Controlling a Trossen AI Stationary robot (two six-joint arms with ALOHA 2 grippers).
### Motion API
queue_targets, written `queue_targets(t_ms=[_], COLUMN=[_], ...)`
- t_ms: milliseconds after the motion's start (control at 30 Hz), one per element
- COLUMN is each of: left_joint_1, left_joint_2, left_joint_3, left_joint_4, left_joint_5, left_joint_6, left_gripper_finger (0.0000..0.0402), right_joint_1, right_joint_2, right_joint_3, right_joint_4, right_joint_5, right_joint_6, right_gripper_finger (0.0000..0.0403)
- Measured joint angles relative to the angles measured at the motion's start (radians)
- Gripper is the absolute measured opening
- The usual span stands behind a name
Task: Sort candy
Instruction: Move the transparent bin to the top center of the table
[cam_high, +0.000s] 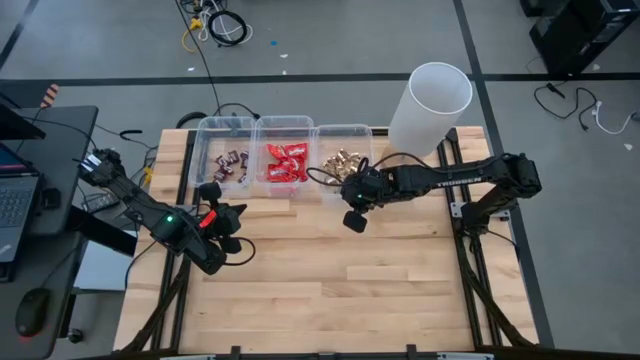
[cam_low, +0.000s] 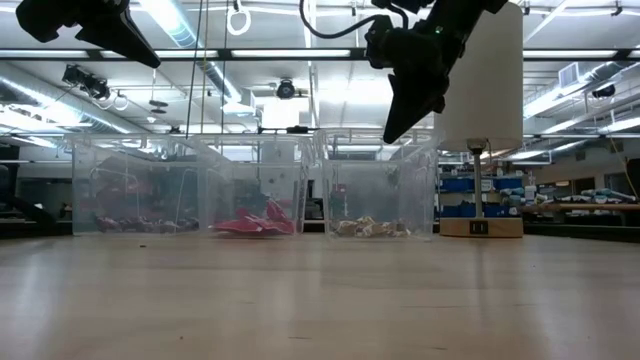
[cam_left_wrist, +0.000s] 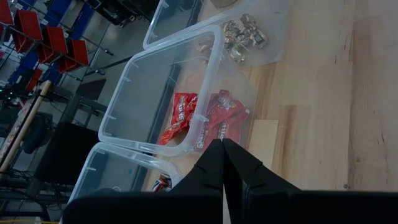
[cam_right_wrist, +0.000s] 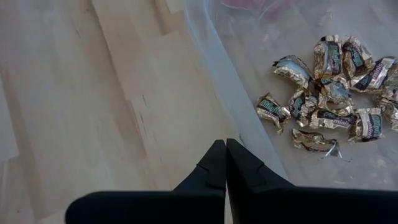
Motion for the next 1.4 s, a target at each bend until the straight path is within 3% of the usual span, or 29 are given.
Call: queue_targets(t_ms=[1400], left_joint_1=[0.0], left_joint_2=[0.0], left_joint_3=[0.0], left_joint_4=[0.0], left_joint_5=[0.0], left_joint_6=[0.0], left_gripper_finger=[0.0], right_joint_1=[-0.086], right_joint_2=[0.0], right_joint_3=[0.0], right_joint_4=[0.058], right_joint_5=[0.0], right_joint_6=[-0.1], right_gripper_finger=[0.0])
